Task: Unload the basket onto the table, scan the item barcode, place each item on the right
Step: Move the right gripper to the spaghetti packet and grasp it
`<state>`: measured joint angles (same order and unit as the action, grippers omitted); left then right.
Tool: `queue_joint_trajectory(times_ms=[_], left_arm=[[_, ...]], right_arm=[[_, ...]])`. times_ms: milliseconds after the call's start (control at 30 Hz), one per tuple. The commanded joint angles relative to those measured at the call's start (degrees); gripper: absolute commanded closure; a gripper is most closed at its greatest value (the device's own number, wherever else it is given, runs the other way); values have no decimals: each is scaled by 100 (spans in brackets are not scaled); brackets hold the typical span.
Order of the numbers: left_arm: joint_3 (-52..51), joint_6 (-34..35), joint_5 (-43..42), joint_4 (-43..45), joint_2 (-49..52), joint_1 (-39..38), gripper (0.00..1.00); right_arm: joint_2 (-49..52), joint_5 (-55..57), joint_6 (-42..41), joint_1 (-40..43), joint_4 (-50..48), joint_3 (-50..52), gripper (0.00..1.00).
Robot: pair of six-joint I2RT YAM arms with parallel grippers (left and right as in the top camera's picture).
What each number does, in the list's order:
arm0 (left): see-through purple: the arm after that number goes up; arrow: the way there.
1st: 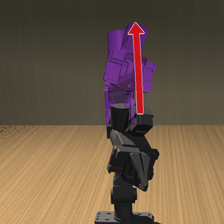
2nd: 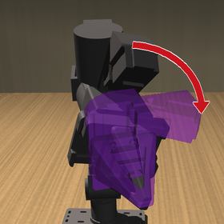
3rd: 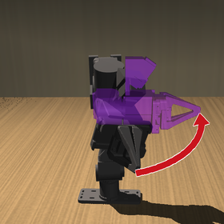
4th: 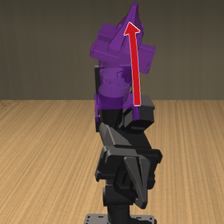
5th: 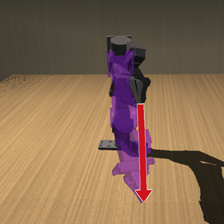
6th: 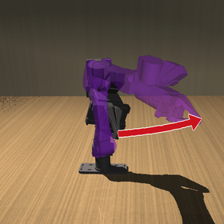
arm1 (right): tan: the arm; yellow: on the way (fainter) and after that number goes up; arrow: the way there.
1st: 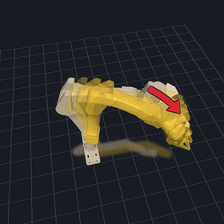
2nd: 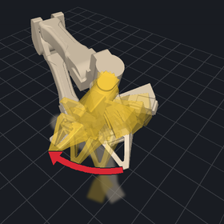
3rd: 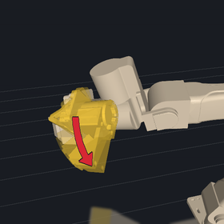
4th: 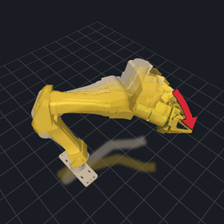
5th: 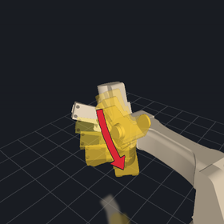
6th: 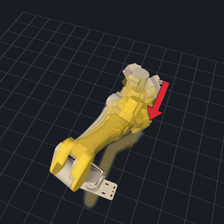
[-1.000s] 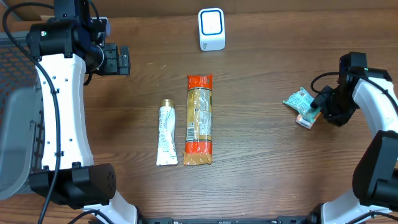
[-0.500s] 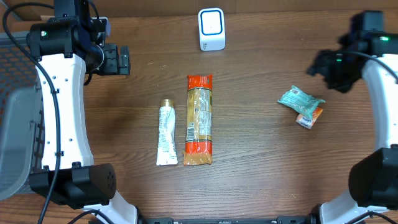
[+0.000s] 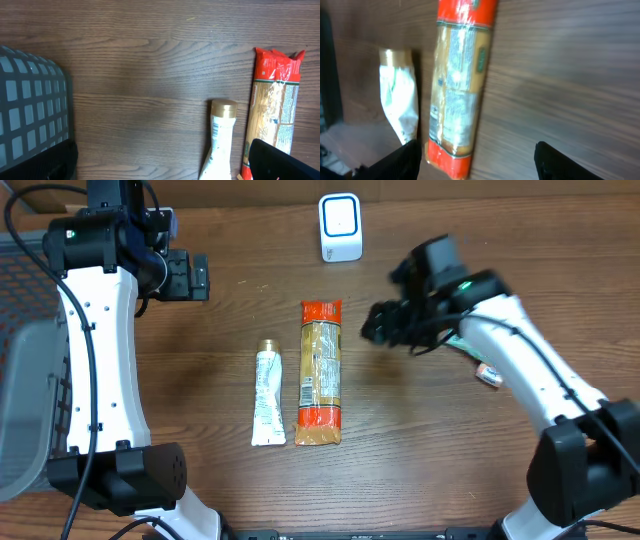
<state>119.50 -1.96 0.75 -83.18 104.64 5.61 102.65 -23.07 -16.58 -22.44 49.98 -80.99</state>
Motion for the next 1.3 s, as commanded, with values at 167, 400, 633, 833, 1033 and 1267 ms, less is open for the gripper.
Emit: queue_joint_trajectory(times_ms=[167,400,633,833,1033,1267], left_arm=[[11,-105,31,-11,68,-37,0],[11,-105,31,-11,68,-42,0],[11,-105,31,-11,68,-37,0],[11,-105,31,-11,68,-42,0],[11,-105,31,-11,68,-42,0],[11,-105,31,-11,68,-39,0]], right_arm=[[98,-603,-894,-483,-1447,1016,26],[544,-706,-892,-531,-1902,1021,27],[1244,-1137,-876,-549,-2203,1021,29],[1491,-1307,-1014,-570,-2295,1021,32],[1709,-1307,-1495,-678,-2577,1023,34],[1974,-1235,-2107,-907,-3058,1023,49]])
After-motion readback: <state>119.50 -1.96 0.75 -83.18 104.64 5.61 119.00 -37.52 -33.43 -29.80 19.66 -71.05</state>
